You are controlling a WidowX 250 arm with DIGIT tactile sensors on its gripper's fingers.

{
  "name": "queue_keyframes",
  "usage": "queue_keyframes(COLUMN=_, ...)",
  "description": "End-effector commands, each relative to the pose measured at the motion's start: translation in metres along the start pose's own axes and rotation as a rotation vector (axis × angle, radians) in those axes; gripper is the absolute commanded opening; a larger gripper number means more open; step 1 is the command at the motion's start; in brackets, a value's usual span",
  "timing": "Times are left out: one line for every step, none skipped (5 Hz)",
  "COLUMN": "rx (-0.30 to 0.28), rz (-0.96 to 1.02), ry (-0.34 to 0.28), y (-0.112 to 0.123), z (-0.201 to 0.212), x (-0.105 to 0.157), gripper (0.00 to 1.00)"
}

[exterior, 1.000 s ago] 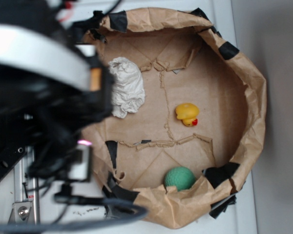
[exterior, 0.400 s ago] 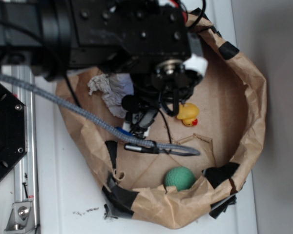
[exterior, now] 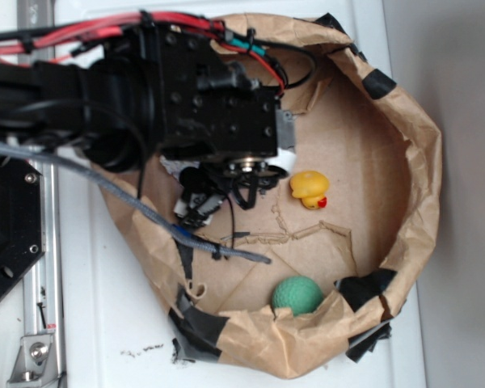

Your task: Grab the white paper.

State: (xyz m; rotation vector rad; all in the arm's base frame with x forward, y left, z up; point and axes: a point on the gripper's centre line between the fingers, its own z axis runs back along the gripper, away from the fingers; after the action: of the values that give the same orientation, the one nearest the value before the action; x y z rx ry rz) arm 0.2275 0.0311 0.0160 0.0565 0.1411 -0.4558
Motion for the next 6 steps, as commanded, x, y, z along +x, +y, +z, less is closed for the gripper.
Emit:
queue_keyframes(rx=0.005, rz=-0.001, ry=-0.076, y=0.003, z=0.025, x=-0.010, gripper=0.00)
queue_keyframes(rx=0.022, rz=0.021, ry=-0.141, y=0.008, z=0.057, x=-0.007, gripper=0.00)
queue_keyframes(rx=0.068, rz=0.083, ry=-0.275, y=0.006, z=0.110, x=0.003, gripper=0.00)
queue_keyframes(rx=0.045, rz=0.133, ry=-0.380, y=-0.001, z=0.163, x=0.007, gripper=0.00)
queue_keyframes(rx=0.050, rz=0.215, ry=-0.410, y=-0.005, z=0.172, x=0.009, gripper=0.00)
queue_keyframes(rx=0.049, rz=0.293, ry=-0.403, y=-0.004, z=0.163, x=0.007, gripper=0.00)
